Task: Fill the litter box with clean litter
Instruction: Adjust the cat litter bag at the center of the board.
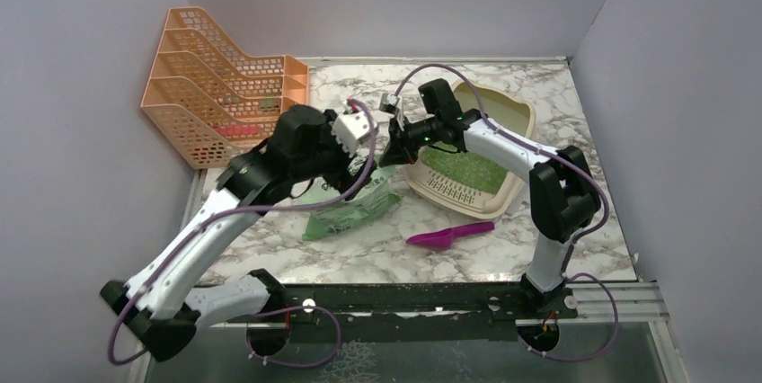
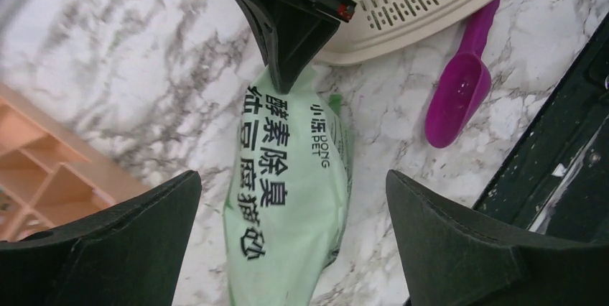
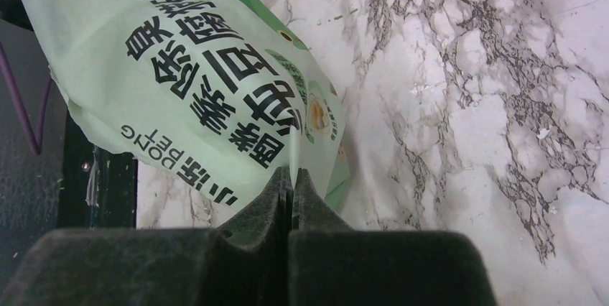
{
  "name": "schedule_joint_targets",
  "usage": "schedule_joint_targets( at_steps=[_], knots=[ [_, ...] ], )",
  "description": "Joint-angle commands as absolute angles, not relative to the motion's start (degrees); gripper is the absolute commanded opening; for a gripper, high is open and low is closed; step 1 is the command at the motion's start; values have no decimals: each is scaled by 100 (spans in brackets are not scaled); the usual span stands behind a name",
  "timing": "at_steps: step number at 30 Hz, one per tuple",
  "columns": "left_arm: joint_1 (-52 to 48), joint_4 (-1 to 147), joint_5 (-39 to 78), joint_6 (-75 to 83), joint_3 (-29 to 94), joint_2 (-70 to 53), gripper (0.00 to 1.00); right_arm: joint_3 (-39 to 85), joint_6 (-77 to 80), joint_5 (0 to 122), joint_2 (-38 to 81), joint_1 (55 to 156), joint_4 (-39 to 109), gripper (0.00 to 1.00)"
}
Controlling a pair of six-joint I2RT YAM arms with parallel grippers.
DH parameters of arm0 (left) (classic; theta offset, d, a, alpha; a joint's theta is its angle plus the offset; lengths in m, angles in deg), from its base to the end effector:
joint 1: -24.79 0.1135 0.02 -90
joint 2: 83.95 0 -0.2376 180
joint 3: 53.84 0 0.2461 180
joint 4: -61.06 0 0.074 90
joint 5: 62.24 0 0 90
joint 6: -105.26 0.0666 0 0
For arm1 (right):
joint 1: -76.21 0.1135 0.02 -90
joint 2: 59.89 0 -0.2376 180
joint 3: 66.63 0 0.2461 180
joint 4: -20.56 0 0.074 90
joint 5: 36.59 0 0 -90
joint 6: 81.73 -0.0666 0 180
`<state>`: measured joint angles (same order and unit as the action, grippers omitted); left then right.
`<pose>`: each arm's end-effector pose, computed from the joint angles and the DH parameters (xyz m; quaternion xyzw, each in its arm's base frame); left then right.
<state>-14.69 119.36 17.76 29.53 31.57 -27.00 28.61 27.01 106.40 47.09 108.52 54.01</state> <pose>0.1685 -0.1538 0.3605 0.4286 0.7492 -0.1826 0.4708 0.3187 0.2645 0.2097 -0.5100 0.6734 0.4499 0.2900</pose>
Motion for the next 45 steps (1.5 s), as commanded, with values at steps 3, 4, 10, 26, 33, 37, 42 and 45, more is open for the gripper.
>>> schedule_joint_targets(
  at_steps=[3,4,10,26,33,37,42,45],
  knots=[
    [-1093,11686,1326,1828,2852,-1504,99,2080,2158,10438,3926,10890,3965,1],
    [-829,11600,1013,1895,2744,-1472,99,2016,2151,10431,3879,10895,3923,1],
    [-17,11544,-479,2446,2498,-1195,99,1980,2216,10456,3789,10882,4062,1],
    [-21,12266,1012,3172,2063,-1383,99,1997,2325,10517,3526,10690,4401,1],
    [-17,12509,974,3420,2189,-1002,86,2038,2255,10347,3373,10647,4496,1],
    [-17,12531,1348,3434,2300,-1169,89,2065,2100,10064,3381,10532,4653,1],
    [-9,12277,2378,1889,3041,-1617,98,1977,1964,10019,3430,10460,4634,1],
    [-2,12321,2488,707,3348,-1790,98,1972,1797,10208,3505,10466,4547,1]
  ],
)
